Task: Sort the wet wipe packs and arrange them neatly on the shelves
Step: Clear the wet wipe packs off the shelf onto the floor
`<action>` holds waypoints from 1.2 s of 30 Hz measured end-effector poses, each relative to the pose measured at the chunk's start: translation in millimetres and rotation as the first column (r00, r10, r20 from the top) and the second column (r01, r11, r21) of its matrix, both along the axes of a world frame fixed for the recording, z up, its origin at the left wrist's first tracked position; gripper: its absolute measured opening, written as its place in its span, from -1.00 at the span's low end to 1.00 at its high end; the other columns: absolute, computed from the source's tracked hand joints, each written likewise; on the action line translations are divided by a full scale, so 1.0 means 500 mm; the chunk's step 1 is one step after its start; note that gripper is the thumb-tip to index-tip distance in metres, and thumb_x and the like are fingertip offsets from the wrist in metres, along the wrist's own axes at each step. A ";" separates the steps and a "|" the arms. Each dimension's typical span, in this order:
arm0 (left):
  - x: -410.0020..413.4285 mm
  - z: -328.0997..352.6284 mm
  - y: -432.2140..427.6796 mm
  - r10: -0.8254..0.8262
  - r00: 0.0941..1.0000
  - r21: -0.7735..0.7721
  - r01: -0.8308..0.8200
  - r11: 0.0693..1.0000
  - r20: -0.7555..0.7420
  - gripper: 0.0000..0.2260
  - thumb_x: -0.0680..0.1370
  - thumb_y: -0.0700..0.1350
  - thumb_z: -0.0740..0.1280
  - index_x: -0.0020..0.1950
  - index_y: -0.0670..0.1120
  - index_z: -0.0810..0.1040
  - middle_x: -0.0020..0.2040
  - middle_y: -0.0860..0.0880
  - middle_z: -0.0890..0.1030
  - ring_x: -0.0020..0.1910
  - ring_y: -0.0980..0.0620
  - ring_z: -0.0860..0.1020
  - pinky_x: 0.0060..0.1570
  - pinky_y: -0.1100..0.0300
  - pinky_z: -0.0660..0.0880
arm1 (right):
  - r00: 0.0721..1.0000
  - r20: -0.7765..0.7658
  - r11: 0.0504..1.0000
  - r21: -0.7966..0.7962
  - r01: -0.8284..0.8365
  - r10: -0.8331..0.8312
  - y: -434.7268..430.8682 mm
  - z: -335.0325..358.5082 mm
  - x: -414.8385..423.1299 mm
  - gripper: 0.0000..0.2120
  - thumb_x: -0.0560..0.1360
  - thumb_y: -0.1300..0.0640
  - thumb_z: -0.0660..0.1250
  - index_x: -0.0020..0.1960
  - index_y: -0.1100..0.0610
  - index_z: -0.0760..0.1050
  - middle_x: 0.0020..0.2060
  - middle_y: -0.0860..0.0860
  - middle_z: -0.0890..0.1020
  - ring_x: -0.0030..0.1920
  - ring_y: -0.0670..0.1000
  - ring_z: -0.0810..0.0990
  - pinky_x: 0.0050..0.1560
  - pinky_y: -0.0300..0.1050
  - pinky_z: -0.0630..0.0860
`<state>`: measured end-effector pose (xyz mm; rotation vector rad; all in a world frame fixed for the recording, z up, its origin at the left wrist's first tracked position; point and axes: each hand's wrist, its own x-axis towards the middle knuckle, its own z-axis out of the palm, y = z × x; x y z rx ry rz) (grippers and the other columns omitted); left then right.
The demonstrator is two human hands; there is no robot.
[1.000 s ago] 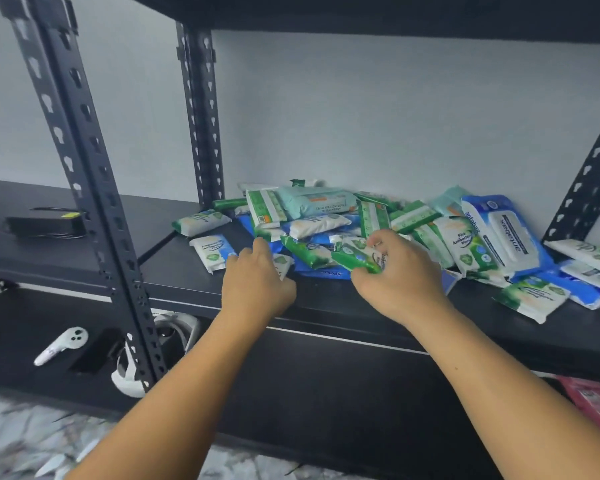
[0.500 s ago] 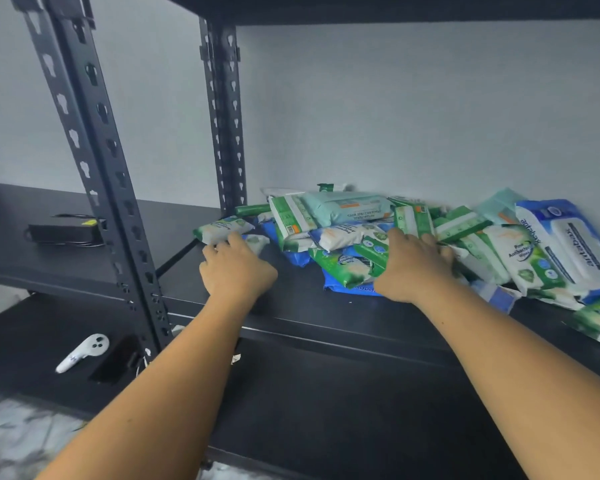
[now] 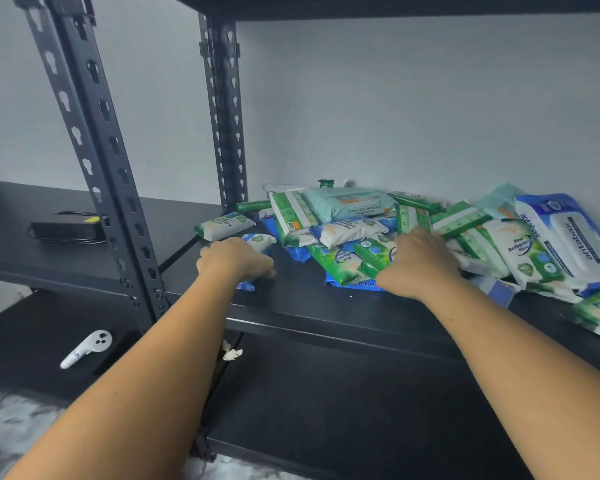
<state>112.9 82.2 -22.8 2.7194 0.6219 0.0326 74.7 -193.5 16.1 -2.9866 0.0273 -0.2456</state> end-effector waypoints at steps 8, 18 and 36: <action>-0.115 0.023 -0.050 -0.120 0.970 -0.005 0.124 0.992 0.211 -0.49 0.40 0.25 0.42 0.08 -0.15 0.53 0.10 -0.18 0.63 0.00 -0.21 0.55 -0.05 0.06 0.45 | 0.985 0.168 0.993 0.115 0.016 -0.035 -0.003 0.043 -0.104 -0.64 0.23 0.02 0.42 -0.04 0.13 0.48 0.10 0.09 0.49 0.23 0.22 0.42 0.21 0.14 0.45; -0.460 -0.174 -0.246 -0.305 0.742 -0.233 0.524 0.819 0.597 -0.63 0.30 -0.01 0.43 0.08 -0.05 0.57 -0.12 0.06 0.51 -0.11 -0.02 0.51 -0.11 0.11 0.45 | 0.998 -0.060 0.785 0.618 0.029 0.011 -0.107 -0.122 -0.432 -0.67 0.17 -0.05 0.61 -0.17 0.07 0.63 -0.29 -0.07 0.66 -0.24 -0.05 0.63 -0.21 -0.09 0.56; -0.638 -0.852 -0.301 -0.414 0.825 -0.486 0.200 0.851 -0.384 -0.32 0.39 0.24 0.47 0.40 -0.07 0.42 0.28 -0.08 0.47 0.26 -0.12 0.48 0.20 0.07 0.41 | 0.555 -0.818 0.804 0.226 0.549 -0.149 -0.122 -0.915 -0.561 -0.21 0.19 -0.16 0.57 0.34 0.04 0.43 0.14 0.05 0.57 0.15 0.12 0.59 0.13 -0.06 0.57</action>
